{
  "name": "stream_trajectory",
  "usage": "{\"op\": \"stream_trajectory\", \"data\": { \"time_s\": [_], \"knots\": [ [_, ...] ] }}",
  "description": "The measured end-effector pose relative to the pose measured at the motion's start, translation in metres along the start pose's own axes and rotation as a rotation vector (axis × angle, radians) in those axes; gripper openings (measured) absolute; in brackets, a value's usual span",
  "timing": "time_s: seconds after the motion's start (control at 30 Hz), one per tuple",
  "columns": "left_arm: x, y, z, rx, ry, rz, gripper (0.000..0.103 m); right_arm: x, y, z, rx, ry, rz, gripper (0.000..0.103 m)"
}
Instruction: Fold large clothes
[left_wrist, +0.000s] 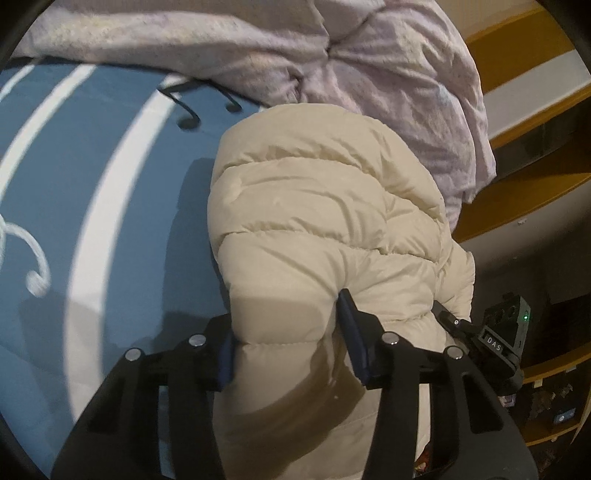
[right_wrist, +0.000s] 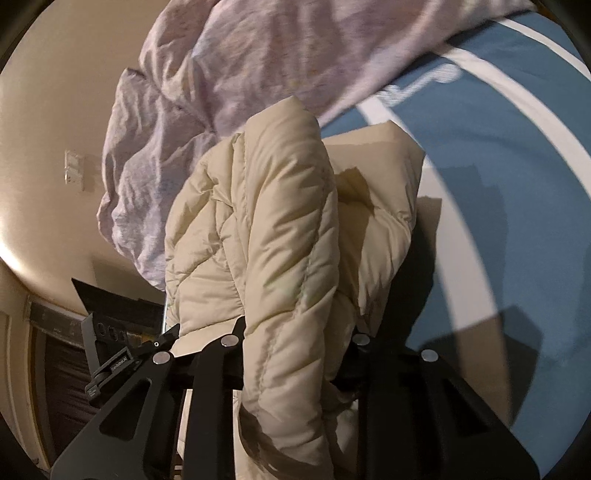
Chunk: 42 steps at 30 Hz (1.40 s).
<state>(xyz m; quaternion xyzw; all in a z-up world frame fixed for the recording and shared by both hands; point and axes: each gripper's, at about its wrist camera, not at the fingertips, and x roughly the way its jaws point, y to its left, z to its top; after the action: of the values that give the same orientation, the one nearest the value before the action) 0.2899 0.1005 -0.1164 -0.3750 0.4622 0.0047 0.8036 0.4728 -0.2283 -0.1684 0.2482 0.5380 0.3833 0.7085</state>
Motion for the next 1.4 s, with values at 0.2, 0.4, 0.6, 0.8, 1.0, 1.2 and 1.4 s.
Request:
{"op": "stream_trajectory", "data": {
  "time_s": [0.2,0.4,0.6,0.8,1.0,1.2,1.4],
  "knots": [
    [-0.026,0.022,0.033,-0.003,-0.07,0.049,0.048,0.036,0.038,0.02,-0.06,0.022,0.041,0.023],
    [-0.043,0.042,0.056,-0.01,-0.119,0.095,0.048,0.067,0.064,0.034,-0.1,0.043,0.053,0.023],
    [-0.047,0.054,0.071,-0.015,-0.148,0.15,0.048,0.088,0.077,0.045,-0.134,0.048,0.012,0.023],
    [-0.04,0.045,0.071,0.045,-0.161,0.238,0.054,0.087,0.076,0.042,-0.184,0.045,-0.134,0.045],
    [-0.049,0.033,0.069,0.101,-0.191,0.303,0.068,0.055,0.081,0.042,-0.255,-0.038,-0.27,0.058],
    [-0.056,0.009,0.073,0.178,-0.241,0.343,0.085,0.033,0.107,0.051,-0.337,-0.144,-0.287,0.058],
    [-0.034,-0.005,0.069,0.235,-0.199,0.378,0.088,0.058,0.139,0.036,-0.494,-0.079,-0.248,0.058]
  ]
}}
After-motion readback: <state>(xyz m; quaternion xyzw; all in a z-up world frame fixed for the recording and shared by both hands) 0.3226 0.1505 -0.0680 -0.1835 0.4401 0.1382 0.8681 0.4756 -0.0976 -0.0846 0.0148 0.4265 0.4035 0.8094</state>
